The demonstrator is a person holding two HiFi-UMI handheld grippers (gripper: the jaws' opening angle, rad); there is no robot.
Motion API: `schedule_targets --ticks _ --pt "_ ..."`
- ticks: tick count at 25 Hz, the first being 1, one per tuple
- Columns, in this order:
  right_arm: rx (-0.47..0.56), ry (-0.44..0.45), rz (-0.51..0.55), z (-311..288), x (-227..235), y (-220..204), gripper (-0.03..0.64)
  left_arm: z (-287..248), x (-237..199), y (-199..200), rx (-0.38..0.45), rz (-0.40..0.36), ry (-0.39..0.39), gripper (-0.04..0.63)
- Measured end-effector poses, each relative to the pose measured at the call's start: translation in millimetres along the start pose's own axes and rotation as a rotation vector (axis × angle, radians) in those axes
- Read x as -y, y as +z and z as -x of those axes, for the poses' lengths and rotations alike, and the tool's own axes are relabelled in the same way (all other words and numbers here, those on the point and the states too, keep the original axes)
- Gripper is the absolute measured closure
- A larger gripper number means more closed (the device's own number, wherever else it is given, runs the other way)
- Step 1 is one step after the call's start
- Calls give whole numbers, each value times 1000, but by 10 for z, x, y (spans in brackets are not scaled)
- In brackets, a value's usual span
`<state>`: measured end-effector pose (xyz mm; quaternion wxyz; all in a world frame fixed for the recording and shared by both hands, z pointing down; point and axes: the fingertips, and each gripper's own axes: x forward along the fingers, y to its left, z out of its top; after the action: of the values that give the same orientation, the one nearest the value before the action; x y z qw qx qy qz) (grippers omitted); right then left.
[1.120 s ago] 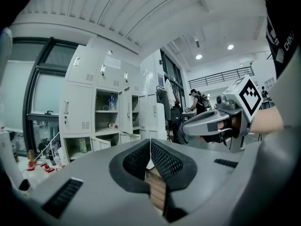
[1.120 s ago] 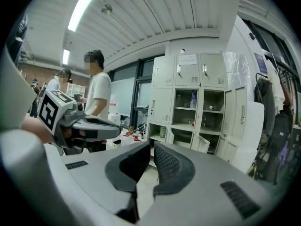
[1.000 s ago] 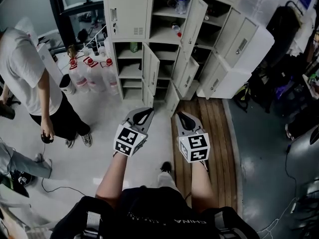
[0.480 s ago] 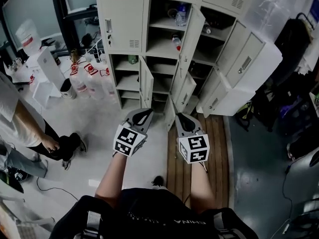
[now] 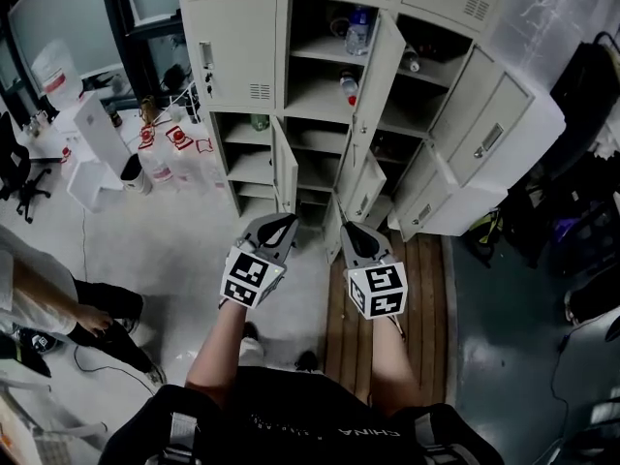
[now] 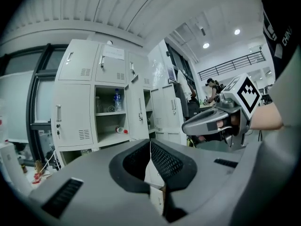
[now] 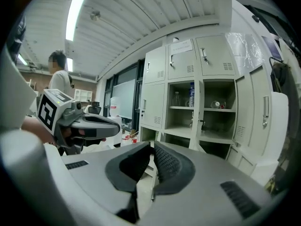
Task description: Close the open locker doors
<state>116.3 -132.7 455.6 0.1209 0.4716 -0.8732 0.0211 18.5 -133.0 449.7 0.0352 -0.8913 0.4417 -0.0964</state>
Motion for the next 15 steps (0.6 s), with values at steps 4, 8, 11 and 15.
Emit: schedule_targets --ticks 4,8,11,15 --pt "-3 -36 -9 -290 82 57 569 -179 -259 -52 3 -1 -36 574" --pt "-5 -66 -2 -641 44 190 569 -288 -650 -75 8 -9 -65 573" --pt "2 -91 -1 -919 14 317 569 -361 -957 -45 19 -24 -85 574" --pt "10 -115 6 -1273 -68 453 569 -417 -1325 -57 29 -33 -110 573"
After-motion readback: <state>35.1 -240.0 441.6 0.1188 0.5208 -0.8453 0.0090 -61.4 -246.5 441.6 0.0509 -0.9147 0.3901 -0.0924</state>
